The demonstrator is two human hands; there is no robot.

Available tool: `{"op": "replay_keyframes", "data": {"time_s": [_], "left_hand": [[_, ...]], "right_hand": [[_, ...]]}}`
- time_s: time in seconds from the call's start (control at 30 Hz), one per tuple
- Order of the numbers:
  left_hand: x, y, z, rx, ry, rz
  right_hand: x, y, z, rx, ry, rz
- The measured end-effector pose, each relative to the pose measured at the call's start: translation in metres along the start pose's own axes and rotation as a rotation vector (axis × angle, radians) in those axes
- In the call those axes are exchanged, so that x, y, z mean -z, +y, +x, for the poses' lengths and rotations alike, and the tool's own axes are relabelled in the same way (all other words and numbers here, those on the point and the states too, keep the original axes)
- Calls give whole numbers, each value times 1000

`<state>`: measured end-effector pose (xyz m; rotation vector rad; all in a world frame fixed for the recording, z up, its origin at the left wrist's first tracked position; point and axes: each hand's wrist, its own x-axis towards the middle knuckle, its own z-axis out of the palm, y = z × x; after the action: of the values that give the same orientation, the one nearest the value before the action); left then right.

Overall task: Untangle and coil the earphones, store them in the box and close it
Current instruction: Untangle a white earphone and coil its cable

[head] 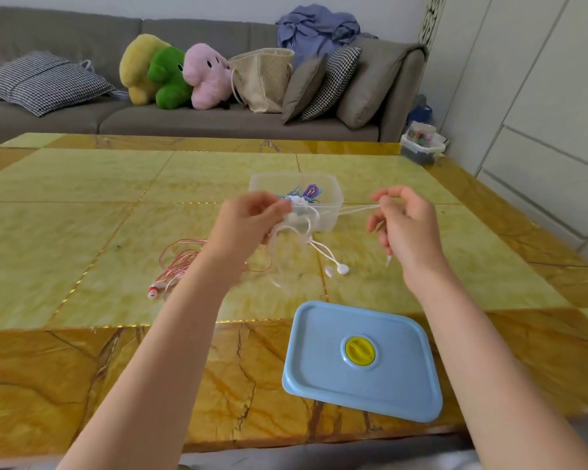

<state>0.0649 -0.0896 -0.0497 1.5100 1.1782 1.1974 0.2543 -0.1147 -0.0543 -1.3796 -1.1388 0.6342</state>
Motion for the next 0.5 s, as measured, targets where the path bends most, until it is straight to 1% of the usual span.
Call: {"op": "replay_keyframes", "data": {"time_s": [0.07, 0.1, 0.17, 0.2, 0.23, 0.27, 0.3, 0.37, 0.4, 0.43, 0.5], "left_hand": [[6, 3, 2, 87, 63, -174], [8, 5, 1, 135, 72, -273], [9, 8, 0, 194, 52, -416], [8, 9, -1, 196, 32, -427], [6, 8, -1, 183, 14, -388], [3, 7, -2, 159, -9, -325], [0, 7, -4, 135, -36, -263], [-6, 8, -6, 106, -90, -196], [-8, 8, -7, 98, -121, -188], [-10, 10, -8, 92, -156, -192], [-12, 12, -11, 78, -226, -182]], "right_hand": [[2, 1, 2, 44, 25, -64], [3, 2, 2, 89, 14, -146], [3, 4, 1, 165, -88, -374], [1, 5, -1, 174, -170, -464], [-1, 5, -3, 177, -234, -511], [-3, 5, -4, 186, -259, -505], [-5, 3, -6, 188, -258, -448], [-8, -8, -11, 126, -301, -167], [-11, -13, -14, 65, -362, -27], [-14, -16, -17, 23, -421, 53], [-19, -16, -20, 12, -466, 55]]}}
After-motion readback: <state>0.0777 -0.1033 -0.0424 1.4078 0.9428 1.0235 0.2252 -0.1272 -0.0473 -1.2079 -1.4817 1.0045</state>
